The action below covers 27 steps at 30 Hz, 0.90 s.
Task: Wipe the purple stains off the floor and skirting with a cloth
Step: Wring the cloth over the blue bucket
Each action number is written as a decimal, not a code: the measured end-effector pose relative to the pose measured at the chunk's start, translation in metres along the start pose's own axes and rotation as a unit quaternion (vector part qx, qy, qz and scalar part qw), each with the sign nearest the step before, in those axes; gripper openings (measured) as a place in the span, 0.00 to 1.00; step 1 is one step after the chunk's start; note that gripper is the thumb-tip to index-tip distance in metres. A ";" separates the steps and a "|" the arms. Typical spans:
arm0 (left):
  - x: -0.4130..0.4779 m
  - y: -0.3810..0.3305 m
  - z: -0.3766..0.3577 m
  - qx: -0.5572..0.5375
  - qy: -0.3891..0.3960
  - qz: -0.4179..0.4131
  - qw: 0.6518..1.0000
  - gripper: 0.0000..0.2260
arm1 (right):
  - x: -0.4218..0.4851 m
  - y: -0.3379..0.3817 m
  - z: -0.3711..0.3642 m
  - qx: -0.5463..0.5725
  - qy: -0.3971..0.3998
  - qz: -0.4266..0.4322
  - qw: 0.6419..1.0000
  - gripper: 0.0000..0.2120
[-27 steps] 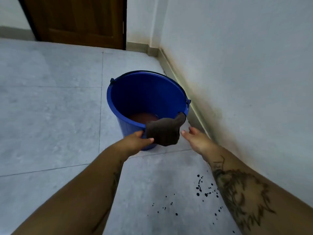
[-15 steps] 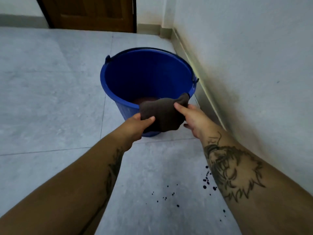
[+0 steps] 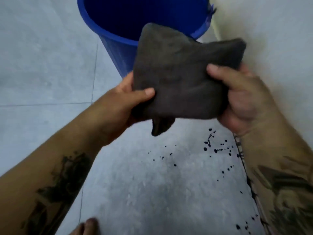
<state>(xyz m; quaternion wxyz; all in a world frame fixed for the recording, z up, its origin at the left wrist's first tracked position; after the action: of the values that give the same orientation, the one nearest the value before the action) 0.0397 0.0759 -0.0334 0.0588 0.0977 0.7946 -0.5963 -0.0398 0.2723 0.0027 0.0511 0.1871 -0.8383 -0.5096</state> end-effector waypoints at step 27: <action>-0.088 0.300 0.041 0.698 -0.193 0.143 0.674 0.30 | 0.002 -0.290 0.127 -0.779 -0.012 -0.027 0.626 0.29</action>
<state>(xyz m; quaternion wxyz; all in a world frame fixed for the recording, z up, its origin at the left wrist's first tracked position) 0.1926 0.1101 -0.3077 0.2107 0.1056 0.0942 -0.9673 -0.0011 0.2587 -0.3117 0.1545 0.0938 -0.1238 -0.9757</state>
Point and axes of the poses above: each hand's wrist, its own x-axis towards the middle knuckle, its own z-axis out of the back of the hand, y = z × x, the point moved 4 cm from there along x, towards the middle knuckle, and after that the axes turned 7 degrees about x, right-handed, at the moved point
